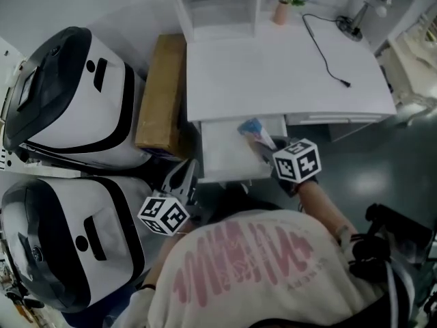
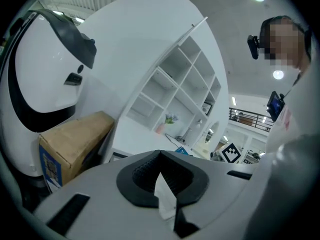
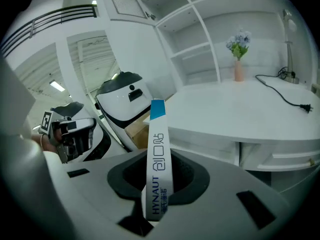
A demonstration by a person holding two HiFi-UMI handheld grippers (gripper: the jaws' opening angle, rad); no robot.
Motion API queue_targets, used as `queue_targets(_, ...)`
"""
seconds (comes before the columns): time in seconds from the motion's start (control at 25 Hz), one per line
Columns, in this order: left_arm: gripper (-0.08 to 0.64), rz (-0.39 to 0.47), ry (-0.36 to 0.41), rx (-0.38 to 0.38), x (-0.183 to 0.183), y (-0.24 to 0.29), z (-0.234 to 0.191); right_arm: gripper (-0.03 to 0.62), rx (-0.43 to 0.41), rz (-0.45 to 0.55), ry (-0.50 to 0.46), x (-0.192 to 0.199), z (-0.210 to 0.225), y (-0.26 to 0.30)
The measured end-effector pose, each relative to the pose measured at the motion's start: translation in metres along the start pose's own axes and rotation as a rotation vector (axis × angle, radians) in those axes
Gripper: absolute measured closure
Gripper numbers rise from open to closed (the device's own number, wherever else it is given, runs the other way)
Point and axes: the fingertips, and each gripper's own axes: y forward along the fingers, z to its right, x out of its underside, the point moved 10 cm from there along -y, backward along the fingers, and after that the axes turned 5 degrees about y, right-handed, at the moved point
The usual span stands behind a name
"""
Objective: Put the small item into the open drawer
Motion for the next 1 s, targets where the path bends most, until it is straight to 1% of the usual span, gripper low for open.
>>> queue_targets(0.08, 0.531, -0.029, -0.014, -0.013, 0.001, 0.010, -0.009, 0.508, -0.013, -0.053, -0.006, -0.001, 0.004, 0.014)
queue_targets(0.2, 0.531, -0.056, -0.040, -0.023, 0.004, 0.024, -0.022, 0.508, -0.023, -0.141, -0.065, -0.002, 0.007, 0.034)
queue_targets(0.36, 0.531, -0.067, -0.040, -0.026, 0.005, 0.037, -0.039, 0.508, -0.054, -0.240, -0.116, 0.002, 0.017, 0.064)
queue_targets(0.48, 0.531, -0.077, -0.054, -0.055, 0.010, 0.039, -0.052, 0.508, -0.071, -0.304, -0.148, 0.008, 0.025, 0.085)
queue_targets(0.68, 0.531, -0.069, -0.075, -0.106, 0.018, 0.033, -0.065, 0.506, -0.062, -0.429, -0.233, 0.028, 0.040, 0.112)
queue_targets(0.88, 0.531, -0.066, -0.091, -0.143, 0.027, 0.023, -0.070, 0.506, -0.081, -0.513, -0.206, 0.047, 0.051, 0.128)
queue_targets(1.0, 0.531, -0.084, -0.110, -0.159, 0.038, 0.017, -0.070, 0.505, -0.099, -0.550, -0.207, 0.054, 0.055, 0.137)
